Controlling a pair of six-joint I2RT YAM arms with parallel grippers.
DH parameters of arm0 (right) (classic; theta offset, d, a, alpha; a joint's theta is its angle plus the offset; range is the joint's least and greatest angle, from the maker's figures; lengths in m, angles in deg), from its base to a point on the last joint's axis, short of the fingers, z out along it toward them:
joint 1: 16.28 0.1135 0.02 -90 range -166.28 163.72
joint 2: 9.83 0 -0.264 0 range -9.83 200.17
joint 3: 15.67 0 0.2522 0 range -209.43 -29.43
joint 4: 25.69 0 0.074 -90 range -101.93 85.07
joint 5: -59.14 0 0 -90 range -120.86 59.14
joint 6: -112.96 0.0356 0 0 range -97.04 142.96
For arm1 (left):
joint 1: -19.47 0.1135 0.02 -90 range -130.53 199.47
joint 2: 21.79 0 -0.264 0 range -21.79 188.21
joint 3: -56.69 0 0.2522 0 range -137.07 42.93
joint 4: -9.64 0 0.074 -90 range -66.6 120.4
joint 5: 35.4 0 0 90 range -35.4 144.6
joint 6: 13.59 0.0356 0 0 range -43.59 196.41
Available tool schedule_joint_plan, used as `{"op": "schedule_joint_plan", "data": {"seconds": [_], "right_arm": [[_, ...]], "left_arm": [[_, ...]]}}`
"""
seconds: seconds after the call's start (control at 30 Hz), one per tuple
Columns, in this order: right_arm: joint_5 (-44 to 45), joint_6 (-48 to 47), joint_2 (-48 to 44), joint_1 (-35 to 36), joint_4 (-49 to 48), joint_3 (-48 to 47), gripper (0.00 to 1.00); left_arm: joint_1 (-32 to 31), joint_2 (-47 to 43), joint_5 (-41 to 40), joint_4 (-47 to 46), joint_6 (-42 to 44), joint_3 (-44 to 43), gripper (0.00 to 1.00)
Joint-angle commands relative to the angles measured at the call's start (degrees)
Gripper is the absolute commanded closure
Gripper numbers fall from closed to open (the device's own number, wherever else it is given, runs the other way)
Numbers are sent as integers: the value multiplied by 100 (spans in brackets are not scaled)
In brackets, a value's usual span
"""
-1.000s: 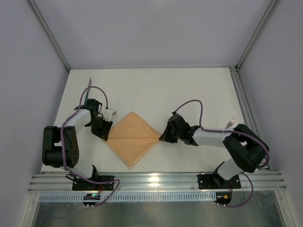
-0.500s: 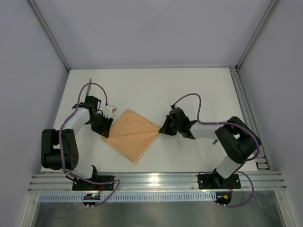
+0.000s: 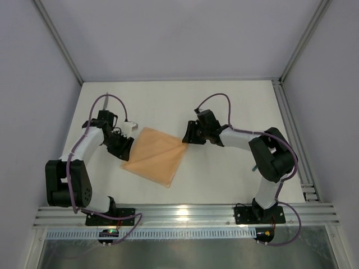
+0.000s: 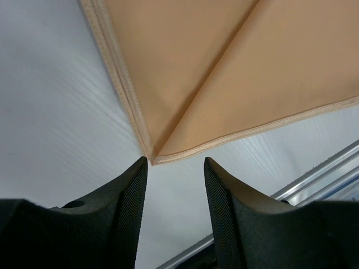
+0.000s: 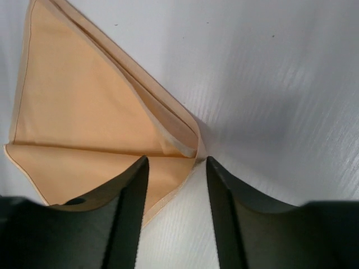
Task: Fold the napkin into a case and place the utensils inside
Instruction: Fold the square-folded napkin at the center of the board, then pick up the upper triangle-folded napkin from the center of the board.
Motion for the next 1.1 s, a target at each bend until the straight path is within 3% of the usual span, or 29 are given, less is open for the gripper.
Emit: {"op": "schedule_joint_plan", "data": {"seconds": [0.0,0.07,0.27,0.3,0.33,0.57,0.77,1.07], "right_arm": [[-310,-581,-448,-1,490,-142,47],[-415,-590,-817,7,587,-36,42],[-592,-204,-1644,16,614,754,36],[-600,-142,-1862,16,553,999,36],[-592,-89,-1978,25,526,1114,36],[-627,43,-2576,113,526,1590,35],[-697,78,-2787,148,482,1730,35],[-460,245,-2727,148,490,1775,35]], "left_arm": [[-159,-282,573,366,550,-158,52],[-440,-580,626,402,1042,-141,48],[-2346,-1574,723,-555,1808,702,39],[-2531,-1470,758,-573,1747,686,31],[-2855,-1373,758,-634,1668,720,29],[-4648,-907,-427,-1873,1501,1458,25],[-5415,-748,-1183,-3095,1158,1941,31],[-5600,-599,-938,-3210,1202,2197,41]]}}
